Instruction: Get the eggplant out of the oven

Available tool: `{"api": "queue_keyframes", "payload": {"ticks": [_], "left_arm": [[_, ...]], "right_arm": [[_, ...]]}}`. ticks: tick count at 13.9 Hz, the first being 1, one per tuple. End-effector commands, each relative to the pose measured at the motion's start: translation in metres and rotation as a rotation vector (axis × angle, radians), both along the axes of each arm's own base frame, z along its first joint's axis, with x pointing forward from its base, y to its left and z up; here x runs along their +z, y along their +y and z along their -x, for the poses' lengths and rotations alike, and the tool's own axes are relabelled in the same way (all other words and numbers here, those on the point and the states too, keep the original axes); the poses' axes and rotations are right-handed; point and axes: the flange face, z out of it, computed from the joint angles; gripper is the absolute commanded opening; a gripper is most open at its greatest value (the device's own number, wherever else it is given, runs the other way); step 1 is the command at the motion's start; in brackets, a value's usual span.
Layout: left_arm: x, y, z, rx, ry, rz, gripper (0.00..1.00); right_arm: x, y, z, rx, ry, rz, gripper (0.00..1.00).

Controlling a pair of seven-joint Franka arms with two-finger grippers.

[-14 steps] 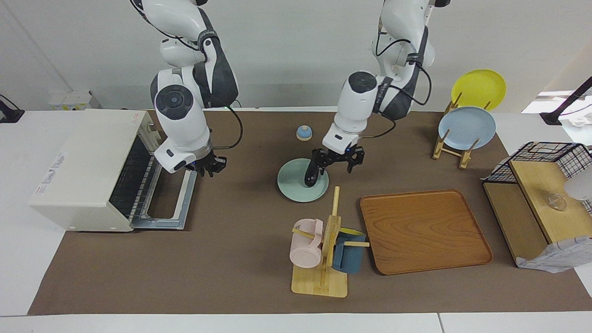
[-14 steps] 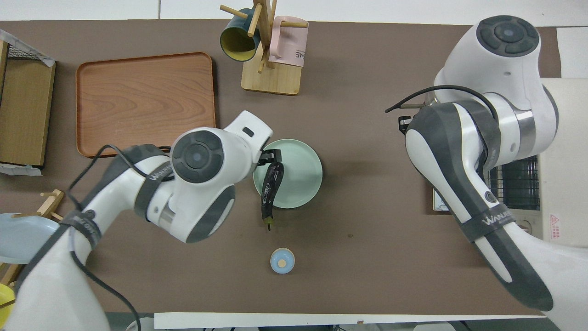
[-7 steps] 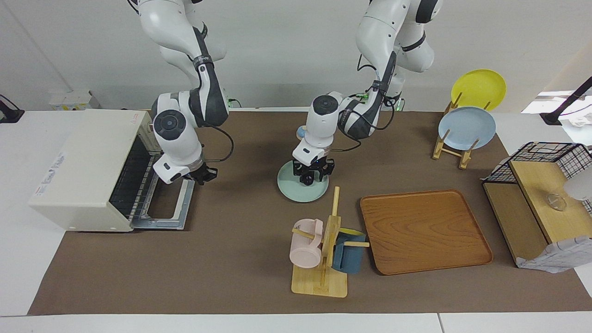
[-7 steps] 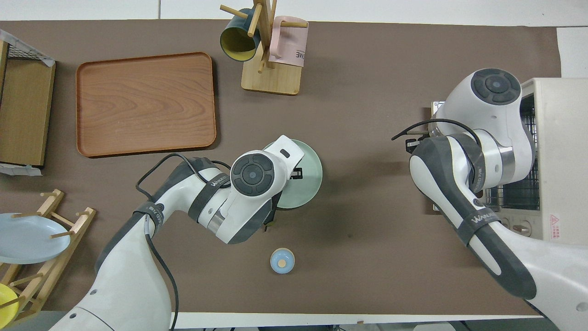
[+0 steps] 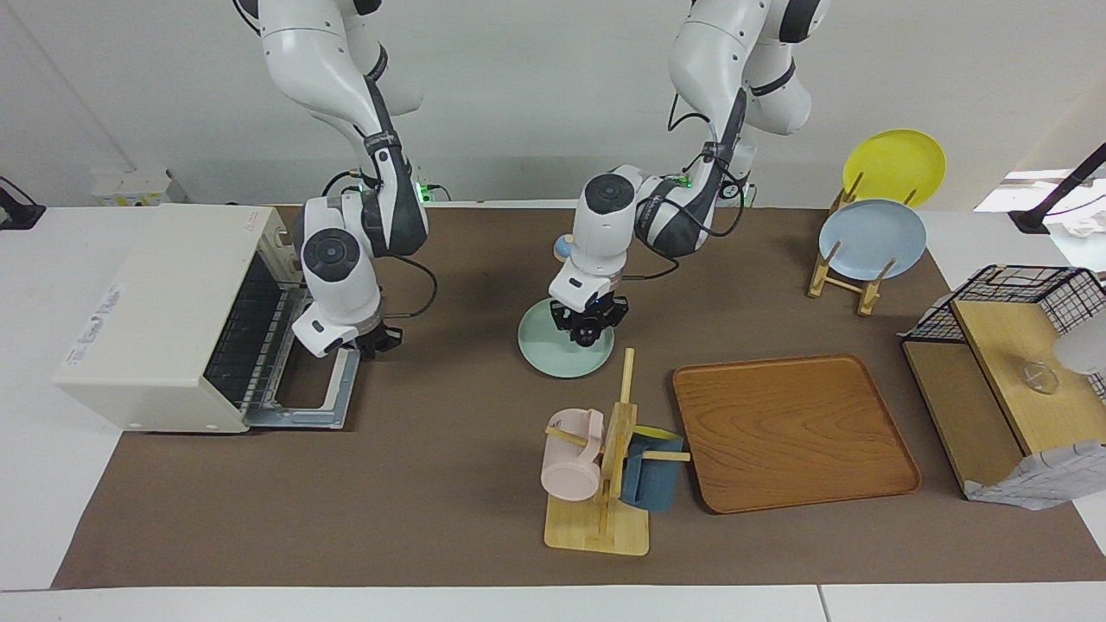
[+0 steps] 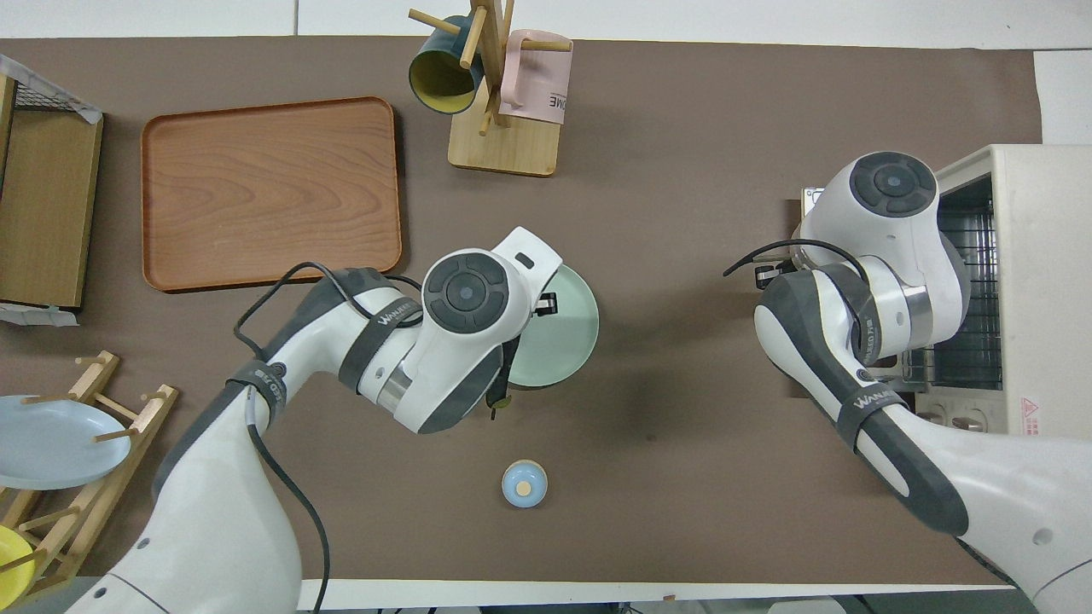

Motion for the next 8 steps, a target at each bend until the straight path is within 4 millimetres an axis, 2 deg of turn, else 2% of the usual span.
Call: {"api": "queue_keyframes", "payload": {"ticks": [1, 2, 3, 4, 5, 6, 7, 8], "left_arm": [[0.01, 0.112, -0.073, 0.079, -0.03, 0.001, 0.0], [0.008, 0.161, -0.1, 0.114, -0.074, 0.011, 0.0], [0.005, 0.204, -0.122, 0.078, -0.118, 0.011, 0.0], [0.003, 0.234, -0.142, 0.035, -0.142, 0.003, 0.0], [-0.002, 0.257, -0.169, 0.034, -0.156, -0.007, 0.0], [-0.014, 0.264, -0.192, 0.03, -0.164, -0.018, 0.0], [-0.02, 0.263, -0.208, 0.008, -0.184, -0.048, 0.07], [-0.018, 0.266, -0.213, -0.007, -0.198, -0.07, 0.68]], "right_arm": [[0.0, -0.008, 0.003, 0.087, -0.014, 0.074, 0.04], [0.003, -0.009, 0.002, 0.131, -0.012, 0.124, 0.04], [0.01, -0.011, -0.003, 0.139, -0.006, 0.148, 0.03], [0.028, -0.011, -0.014, 0.152, 0.015, 0.165, 0.03], [0.05, -0.014, -0.028, 0.168, 0.054, 0.181, 0.03], [0.071, -0.016, -0.036, 0.192, 0.086, 0.186, 0.03], [0.095, -0.024, -0.034, 0.219, 0.096, 0.173, 0.04], [0.123, -0.042, -0.029, 0.239, 0.079, 0.163, 0.05]]}}
